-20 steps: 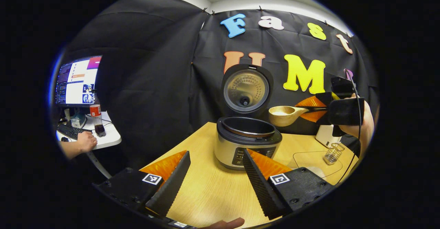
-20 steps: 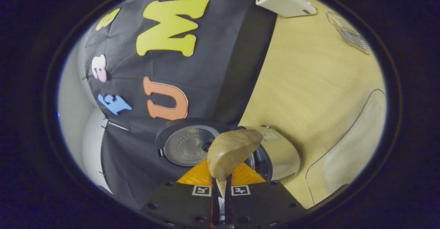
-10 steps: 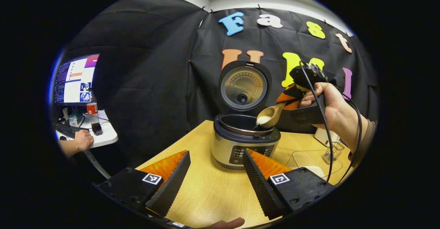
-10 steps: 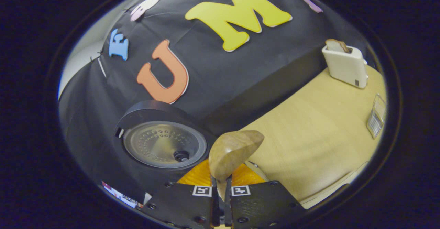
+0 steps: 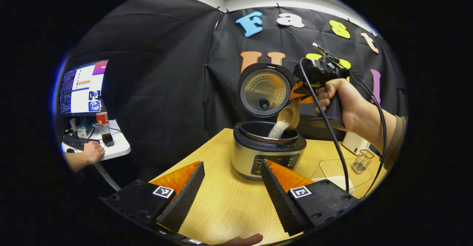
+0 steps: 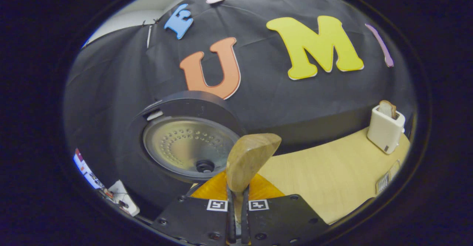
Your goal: Close the left gripper, press the button to open the rice cooker; take a wooden spoon from the chopstick holder with the right hand, scoop a spoonful of rice and pour it into the rice cooker, then put the wooden spoon back into the chopstick holder.
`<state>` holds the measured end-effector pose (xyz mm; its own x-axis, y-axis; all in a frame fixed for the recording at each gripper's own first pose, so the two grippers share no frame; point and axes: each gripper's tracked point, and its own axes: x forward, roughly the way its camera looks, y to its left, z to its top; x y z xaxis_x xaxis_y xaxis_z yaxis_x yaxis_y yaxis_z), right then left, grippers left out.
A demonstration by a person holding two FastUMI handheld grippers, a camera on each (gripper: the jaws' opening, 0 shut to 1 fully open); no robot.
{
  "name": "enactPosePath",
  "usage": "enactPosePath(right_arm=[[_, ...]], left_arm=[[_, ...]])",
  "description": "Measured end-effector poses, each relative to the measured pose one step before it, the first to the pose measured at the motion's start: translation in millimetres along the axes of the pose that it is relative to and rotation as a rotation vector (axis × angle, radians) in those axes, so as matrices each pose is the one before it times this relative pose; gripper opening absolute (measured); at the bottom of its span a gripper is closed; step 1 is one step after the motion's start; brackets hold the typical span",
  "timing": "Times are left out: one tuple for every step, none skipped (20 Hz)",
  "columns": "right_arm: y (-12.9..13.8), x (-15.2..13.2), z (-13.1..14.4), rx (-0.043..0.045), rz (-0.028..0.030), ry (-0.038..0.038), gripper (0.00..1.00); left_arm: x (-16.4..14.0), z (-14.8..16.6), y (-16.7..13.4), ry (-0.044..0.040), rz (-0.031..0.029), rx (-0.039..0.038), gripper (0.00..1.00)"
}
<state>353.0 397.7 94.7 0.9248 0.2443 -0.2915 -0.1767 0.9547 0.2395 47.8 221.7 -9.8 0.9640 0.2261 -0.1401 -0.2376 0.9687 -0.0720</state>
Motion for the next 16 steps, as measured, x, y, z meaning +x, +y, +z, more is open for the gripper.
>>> enactPosePath(right_arm=[[3.60,2.04,-0.57,-0.04506,-0.00298,-0.00977,0.06],[3.10,2.36,0.33,-0.04492,0.00151,-0.00649,0.06],[1.61,-2.51,-0.88,-0.04853,-0.00032,-0.00608,0.04],[3.01,-0.83,1.25,-0.04324,-0.00155,-0.00434,0.06],[1.89,-0.85,-0.70,-0.04543,-0.00876,-0.00111,0.06],[2.55,-0.54,0.35,-0.03611,-0.00701,-0.00631,0.06],[3.86,1.51,0.18,-0.04370,-0.00871,-0.00941,0.03],[4.36,0.70,1.88,-0.04327,-0.00359,-0.01220,0.03],[1.91,-2.36,1.97,-0.04268,-0.00779,-0.01305,0.06],[3.33,-2.44,2.25,-0.03518,-0.00726,-0.00819,0.06],[3.88,-2.03,1.96,-0.04247,-0.00252,-0.01154,0.06],[3.10,-0.93,2.48,-0.04922,-0.00331,-0.01433,0.06],[3.45,-1.23,1.89,-0.05104,-0.00536,-0.01293,0.04],[3.45,-1.76,1.48,-0.05119,-0.00353,-0.01402,0.08],[4.05,-2.36,2.40,-0.04452,0.00370,-0.01764,0.06],[2.97,-2.13,2.33,-0.04012,0.00188,-0.01316,0.06]], left_arm=[[0.67,-1.04,0.87,0.00096,0.00298,-0.00144,0.98],[-0.54,0.40,0.45,0.00046,0.00348,-0.00077,0.98],[0.15,0.36,0.83,-0.00077,0.00305,0.00059,0.98],[-0.37,0.24,0.20,-0.00020,0.00240,0.00051,0.98],[-0.03,-0.31,0.82,0.00019,0.00245,0.00039,0.98],[0.29,0.16,0.10,-0.00080,0.00036,0.00066,0.98],[-0.26,0.02,0.02,-0.00109,-0.00118,0.00087,0.98],[0.40,0.21,-0.15,-0.00239,-0.00077,0.00283,0.98],[0.46,0.26,0.96,-0.00111,0.00171,0.00353,0.98],[-0.07,0.18,0.19,-0.00130,0.00231,0.00417,0.98],[-0.18,-0.16,0.53,-0.00177,0.00496,0.00569,0.98],[0.09,-0.12,0.52,-0.00229,0.00587,0.00640,0.98],[0.47,0.46,0.30,-0.00050,0.00131,0.00528,0.98],[0.23,-0.78,-0.81,0.00140,-0.00243,0.00344,0.98],[-0.01,-0.34,0.71,0.00032,0.00003,0.00022,0.98],[0.13,-0.78,-0.83,0.00332,-0.00038,-0.00093,0.98]])
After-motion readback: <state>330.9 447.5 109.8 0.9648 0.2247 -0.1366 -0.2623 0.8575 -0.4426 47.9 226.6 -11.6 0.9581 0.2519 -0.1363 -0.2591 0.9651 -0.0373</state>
